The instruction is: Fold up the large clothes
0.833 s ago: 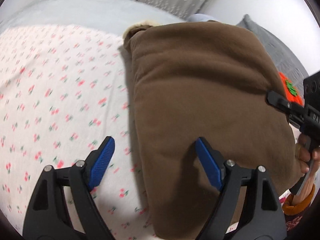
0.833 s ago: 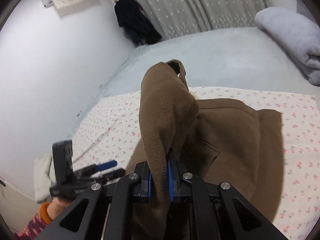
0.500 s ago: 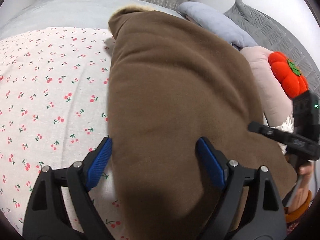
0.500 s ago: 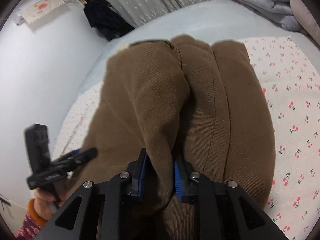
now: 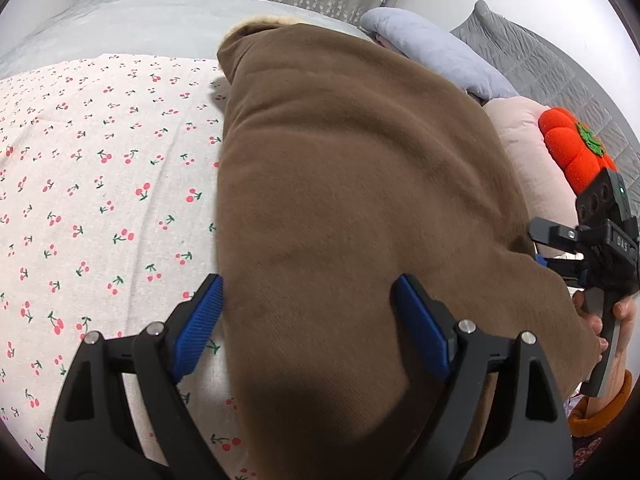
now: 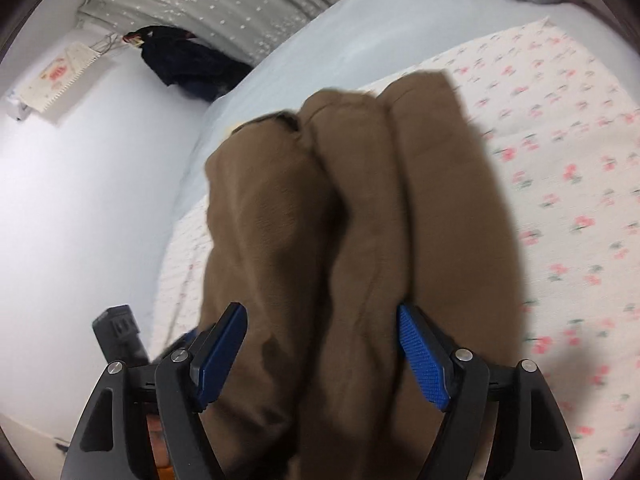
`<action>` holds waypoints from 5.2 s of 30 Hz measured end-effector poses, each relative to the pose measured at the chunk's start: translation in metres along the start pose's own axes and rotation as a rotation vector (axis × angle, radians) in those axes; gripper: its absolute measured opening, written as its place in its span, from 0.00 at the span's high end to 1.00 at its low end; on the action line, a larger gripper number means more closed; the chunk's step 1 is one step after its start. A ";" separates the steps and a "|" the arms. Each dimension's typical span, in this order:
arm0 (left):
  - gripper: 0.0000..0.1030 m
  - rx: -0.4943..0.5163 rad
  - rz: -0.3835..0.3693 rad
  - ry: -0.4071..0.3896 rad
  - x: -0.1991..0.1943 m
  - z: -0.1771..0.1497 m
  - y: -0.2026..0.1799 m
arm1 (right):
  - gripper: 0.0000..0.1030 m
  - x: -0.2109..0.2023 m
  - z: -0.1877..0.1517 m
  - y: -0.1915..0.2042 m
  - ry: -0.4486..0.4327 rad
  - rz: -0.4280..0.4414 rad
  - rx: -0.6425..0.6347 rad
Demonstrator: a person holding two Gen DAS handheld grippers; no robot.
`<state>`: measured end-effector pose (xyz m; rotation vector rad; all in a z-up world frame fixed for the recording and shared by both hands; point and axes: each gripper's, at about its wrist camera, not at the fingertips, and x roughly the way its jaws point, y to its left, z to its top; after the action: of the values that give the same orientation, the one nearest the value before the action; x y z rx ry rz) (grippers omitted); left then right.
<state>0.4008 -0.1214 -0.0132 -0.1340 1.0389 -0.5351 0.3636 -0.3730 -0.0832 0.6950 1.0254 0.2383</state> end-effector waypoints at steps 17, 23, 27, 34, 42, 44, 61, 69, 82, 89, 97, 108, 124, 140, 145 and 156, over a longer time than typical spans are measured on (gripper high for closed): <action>0.16 0.080 -0.120 -0.115 -0.041 0.018 -0.033 | 0.85 -0.044 0.019 0.074 -0.187 -0.080 -0.240; 0.14 0.131 -0.089 0.015 -0.011 0.017 -0.044 | 0.84 -0.036 -0.006 -0.048 -0.170 -0.068 -0.029; 0.10 -0.045 -0.228 0.091 0.016 0.016 -0.018 | 0.75 -0.029 -0.017 -0.076 -0.180 -0.038 0.005; 0.09 -0.196 -0.365 0.162 0.044 0.016 0.006 | 0.16 -0.042 -0.016 -0.069 -0.178 -0.112 0.007; 0.12 -0.262 -0.496 0.188 0.060 0.010 0.021 | 0.20 -0.002 -0.020 -0.117 -0.021 0.183 0.210; 0.21 -0.297 -0.528 0.183 0.063 0.007 0.029 | 0.40 0.011 -0.021 -0.120 0.000 0.275 0.223; 0.36 -0.302 -0.451 0.211 -0.044 -0.064 0.042 | 0.65 -0.018 -0.125 -0.051 0.019 0.372 0.187; 0.36 -0.298 -0.414 0.247 -0.111 -0.132 0.067 | 0.65 -0.020 -0.196 -0.007 0.100 0.351 0.136; 0.15 -0.115 -0.055 0.088 -0.129 -0.159 0.051 | 0.37 -0.044 -0.183 0.017 0.044 0.061 0.026; 0.15 0.074 0.077 -0.102 -0.180 -0.155 0.015 | 0.37 -0.092 -0.178 0.063 -0.094 -0.142 -0.155; 0.17 0.261 -0.068 -0.098 -0.167 -0.172 -0.031 | 0.37 -0.093 -0.163 0.113 -0.171 -0.068 -0.270; 0.59 0.351 -0.261 -0.051 -0.151 -0.160 -0.062 | 0.89 -0.038 -0.141 0.137 -0.150 -0.048 -0.306; 0.63 0.468 -0.414 0.071 -0.072 -0.198 -0.111 | 0.59 -0.060 -0.164 0.006 -0.200 -0.049 -0.090; 0.63 0.574 -0.408 -0.039 -0.088 -0.229 -0.109 | 0.90 -0.017 -0.169 0.045 -0.146 -0.317 -0.331; 0.63 0.602 -0.390 -0.066 -0.081 -0.234 -0.115 | 0.91 -0.007 -0.167 0.024 -0.119 -0.272 -0.244; 0.62 0.517 -0.374 -0.069 -0.113 -0.219 -0.102 | 0.78 -0.090 -0.220 0.076 -0.214 -0.159 -0.344</action>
<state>0.1342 -0.1238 -0.0009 0.1145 0.7817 -1.1145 0.1413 -0.2677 -0.0445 0.3171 0.8043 0.1909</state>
